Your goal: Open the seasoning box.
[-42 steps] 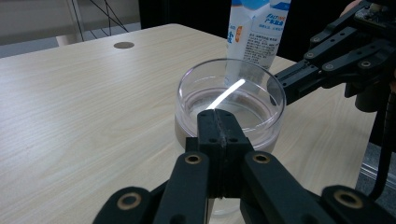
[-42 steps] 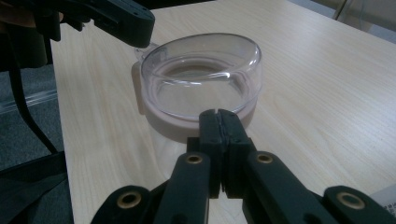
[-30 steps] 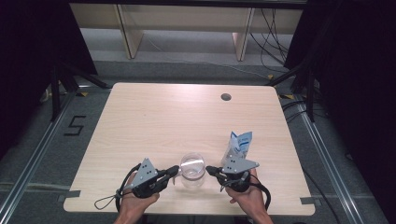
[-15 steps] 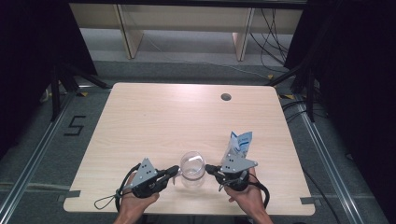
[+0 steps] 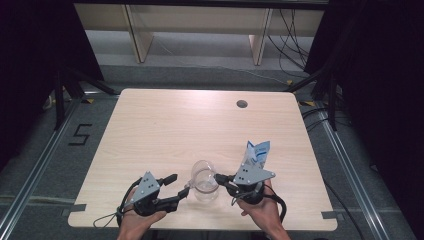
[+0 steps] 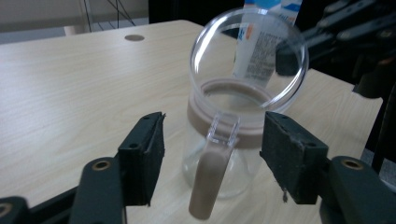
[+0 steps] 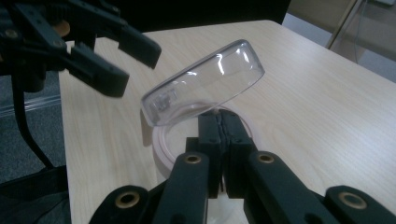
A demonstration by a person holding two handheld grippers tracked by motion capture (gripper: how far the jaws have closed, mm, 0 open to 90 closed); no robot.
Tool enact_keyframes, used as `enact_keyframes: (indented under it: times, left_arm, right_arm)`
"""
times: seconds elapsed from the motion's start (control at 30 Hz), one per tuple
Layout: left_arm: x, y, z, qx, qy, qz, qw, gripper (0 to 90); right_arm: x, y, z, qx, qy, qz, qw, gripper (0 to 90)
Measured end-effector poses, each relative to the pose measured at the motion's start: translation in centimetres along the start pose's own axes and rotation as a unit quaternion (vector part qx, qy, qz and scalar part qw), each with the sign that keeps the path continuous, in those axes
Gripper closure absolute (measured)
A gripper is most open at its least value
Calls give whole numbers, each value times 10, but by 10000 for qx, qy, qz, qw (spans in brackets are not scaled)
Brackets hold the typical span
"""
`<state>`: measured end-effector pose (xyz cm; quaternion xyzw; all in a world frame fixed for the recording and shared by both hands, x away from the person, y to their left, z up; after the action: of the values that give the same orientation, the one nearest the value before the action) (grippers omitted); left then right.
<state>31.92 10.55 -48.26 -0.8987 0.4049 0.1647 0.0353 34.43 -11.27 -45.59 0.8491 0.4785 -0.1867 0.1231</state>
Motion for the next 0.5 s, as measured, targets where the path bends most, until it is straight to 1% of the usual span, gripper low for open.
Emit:
enact_keyframes:
  times: [0.03, 0.07, 0.1, 0.13, 0.17, 0.2, 0.23, 0.27, 0.3, 0.33, 0.37, 0.4, 0.43, 0.47, 0.5]
  left_arm:
    - [-1, 0, 3, 16, -133, -61, 9999, 361]
    - [-1, 0, 5, 61, -169, -36, 9998, 345]
    - [-2, 0, 7, 57, -295, -98, 9995, 332]
    - [-2, 0, 9, 83, -326, -65, 9994, 324]
    - [-2, 0, 11, 56, -381, -88, 9992, 315]
    - [-3, -1, 13, 68, -428, -90, 9990, 308]
    - [-3, -1, 15, 25, -461, -117, 9989, 300]
    - [-3, -1, 16, 13, -486, -138, 9987, 300]
    - [-3, -3, 18, 63, -540, -152, 9984, 298]
    - [-3, -3, 20, -60, -554, -196, 9983, 295]
    - [-4, -5, 21, -40, -574, -209, 9981, 291]
    - [-5, -6, 22, -20, -579, -211, 9981, 287]
    - [-6, -7, 23, -74, -560, -217, 9982, 284]
    - [-6, -7, 24, -129, -557, -235, 9981, 281]
    - [-8, -9, 25, -97, -567, -230, 9981, 277]
  right_arm:
    - [0, -1, -2, -26, 11, 14, 10000, 887]
    - [0, -3, -4, 34, 18, 17, 10000, 885]
    - [0, -3, -6, -66, 46, -2, 10000, 885]
    - [0, -4, -7, -91, 59, -17, 9999, 884]
    - [1, -6, -8, 41, 73, -8, 10000, 884]
    - [0, -6, -10, -67, 57, -39, 10000, 884]
    - [2, -8, -12, -88, 112, -48, 9999, 884]
    - [2, -9, -13, -89, 95, -84, 9999, 883]
    - [2, -10, -13, -90, 107, -88, 9999, 882]
    - [3, -11, -15, -124, 95, -127, 9998, 881]
    - [3, -12, -16, -125, 119, -145, 9997, 881]
    - [4, -13, -16, -125, 120, -137, 9998, 880]
    - [5, -14, -17, -82, 152, -105, 9998, 880]
    - [6, -16, -18, -129, 117, -169, 9997, 880]
    - [7, -16, -19, -149, 163, -157, 9996, 880]
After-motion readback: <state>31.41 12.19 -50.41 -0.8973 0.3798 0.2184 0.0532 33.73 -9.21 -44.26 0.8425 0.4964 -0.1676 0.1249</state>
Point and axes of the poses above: each handheld gripper's, and its own axes: x roughly forward along the jaws, z roughly out of its underside, y roughly to its right, the point moved 5 cm from there along x, roughly forward along the jaws, and after that the axes turned 4 degrees about x, right-handed, at the moved point
